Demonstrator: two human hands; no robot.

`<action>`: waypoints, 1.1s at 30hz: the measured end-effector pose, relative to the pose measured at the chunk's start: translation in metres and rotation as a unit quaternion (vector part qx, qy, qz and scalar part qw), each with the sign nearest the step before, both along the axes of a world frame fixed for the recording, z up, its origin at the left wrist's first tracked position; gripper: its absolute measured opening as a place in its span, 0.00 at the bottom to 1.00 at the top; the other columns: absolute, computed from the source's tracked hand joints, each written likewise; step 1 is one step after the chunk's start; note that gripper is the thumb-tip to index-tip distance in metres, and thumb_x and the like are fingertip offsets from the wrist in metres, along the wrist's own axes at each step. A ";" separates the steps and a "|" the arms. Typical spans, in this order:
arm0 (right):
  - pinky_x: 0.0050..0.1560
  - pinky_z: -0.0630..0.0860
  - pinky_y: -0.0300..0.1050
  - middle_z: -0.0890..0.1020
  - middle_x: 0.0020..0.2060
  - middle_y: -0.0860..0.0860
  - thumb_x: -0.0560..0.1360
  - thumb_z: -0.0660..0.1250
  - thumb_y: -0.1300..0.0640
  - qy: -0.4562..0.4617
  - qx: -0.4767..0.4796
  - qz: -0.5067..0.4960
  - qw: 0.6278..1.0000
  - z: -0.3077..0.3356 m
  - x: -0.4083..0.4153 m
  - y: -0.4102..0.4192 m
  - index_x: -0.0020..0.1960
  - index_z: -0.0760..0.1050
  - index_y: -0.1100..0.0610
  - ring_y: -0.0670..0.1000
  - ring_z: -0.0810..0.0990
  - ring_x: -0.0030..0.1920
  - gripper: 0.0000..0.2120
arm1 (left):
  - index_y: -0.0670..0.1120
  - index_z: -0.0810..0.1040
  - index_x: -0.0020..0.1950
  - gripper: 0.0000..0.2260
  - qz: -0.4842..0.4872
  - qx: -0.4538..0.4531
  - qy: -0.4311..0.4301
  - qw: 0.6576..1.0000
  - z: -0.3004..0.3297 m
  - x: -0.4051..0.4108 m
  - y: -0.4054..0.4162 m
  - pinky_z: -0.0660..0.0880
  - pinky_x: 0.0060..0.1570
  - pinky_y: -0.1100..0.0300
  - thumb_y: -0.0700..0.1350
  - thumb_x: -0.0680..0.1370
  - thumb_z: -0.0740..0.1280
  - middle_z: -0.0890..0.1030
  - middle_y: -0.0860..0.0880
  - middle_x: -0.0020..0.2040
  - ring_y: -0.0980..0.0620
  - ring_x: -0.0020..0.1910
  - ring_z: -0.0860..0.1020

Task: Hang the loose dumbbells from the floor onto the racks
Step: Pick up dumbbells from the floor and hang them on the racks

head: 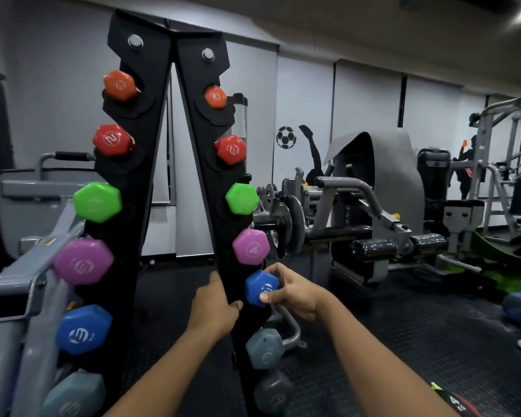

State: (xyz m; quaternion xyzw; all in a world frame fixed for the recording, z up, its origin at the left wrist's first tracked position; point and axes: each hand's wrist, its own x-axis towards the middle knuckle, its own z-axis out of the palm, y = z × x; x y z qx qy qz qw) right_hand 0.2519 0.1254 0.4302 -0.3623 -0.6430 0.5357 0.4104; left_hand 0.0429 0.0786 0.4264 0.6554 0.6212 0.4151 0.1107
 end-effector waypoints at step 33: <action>0.59 0.81 0.53 0.81 0.59 0.53 0.72 0.77 0.47 -0.471 0.116 -0.171 0.858 0.067 -0.035 -0.089 0.66 0.74 0.55 0.54 0.82 0.56 0.27 | 0.49 0.74 0.73 0.32 -0.024 -0.093 0.193 0.976 0.058 -0.026 -0.015 0.74 0.63 0.56 0.64 0.74 0.73 0.78 0.46 0.71 0.45 0.70 0.77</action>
